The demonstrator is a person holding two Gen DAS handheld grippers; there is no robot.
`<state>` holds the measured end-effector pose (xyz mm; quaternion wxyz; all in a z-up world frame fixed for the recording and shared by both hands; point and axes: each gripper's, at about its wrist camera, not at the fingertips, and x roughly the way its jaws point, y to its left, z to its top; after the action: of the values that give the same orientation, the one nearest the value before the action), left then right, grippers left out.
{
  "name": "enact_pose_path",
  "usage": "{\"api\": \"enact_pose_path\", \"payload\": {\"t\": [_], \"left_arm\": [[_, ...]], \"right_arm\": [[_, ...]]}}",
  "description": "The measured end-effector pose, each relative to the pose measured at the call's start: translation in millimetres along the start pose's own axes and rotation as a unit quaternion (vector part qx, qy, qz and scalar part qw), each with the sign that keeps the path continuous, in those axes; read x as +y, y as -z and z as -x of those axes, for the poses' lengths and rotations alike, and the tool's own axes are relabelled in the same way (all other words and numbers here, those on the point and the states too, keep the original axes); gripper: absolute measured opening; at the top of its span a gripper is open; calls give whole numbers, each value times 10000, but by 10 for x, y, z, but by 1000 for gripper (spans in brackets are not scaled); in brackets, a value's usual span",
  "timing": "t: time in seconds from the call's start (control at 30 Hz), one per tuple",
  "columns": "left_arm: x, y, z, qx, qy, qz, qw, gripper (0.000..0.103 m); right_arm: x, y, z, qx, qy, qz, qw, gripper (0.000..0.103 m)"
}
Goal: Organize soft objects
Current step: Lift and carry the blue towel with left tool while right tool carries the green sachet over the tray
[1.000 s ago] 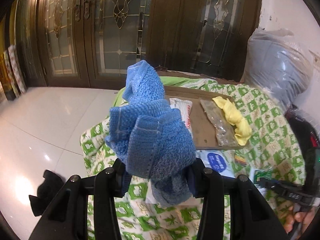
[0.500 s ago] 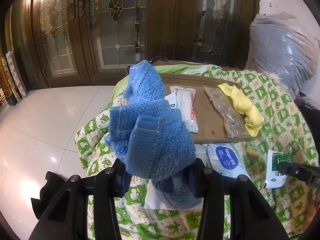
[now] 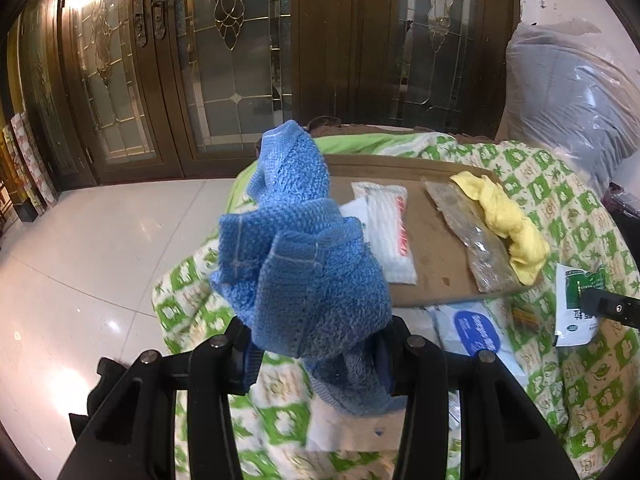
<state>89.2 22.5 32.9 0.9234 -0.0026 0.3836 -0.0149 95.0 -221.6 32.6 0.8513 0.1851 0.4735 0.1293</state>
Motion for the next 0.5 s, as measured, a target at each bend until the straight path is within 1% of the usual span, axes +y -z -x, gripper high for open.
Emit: {"api": "enact_pose_path", "payload": {"t": [0.27,0.37,0.5], "left_arm": [[174,-329,-123,-7,-204,-212,9996,45],[152,-429,-229,17,-219,-315,9993,45],[15,-537,-447,64,-249,-546,9982,45]], "right_arm": [[67,-249,-145,36,83,148,9998,27],[120,-356,-223,51,139,247,9996,27],[162,-497,-355,56,194,315,9993,27]]}}
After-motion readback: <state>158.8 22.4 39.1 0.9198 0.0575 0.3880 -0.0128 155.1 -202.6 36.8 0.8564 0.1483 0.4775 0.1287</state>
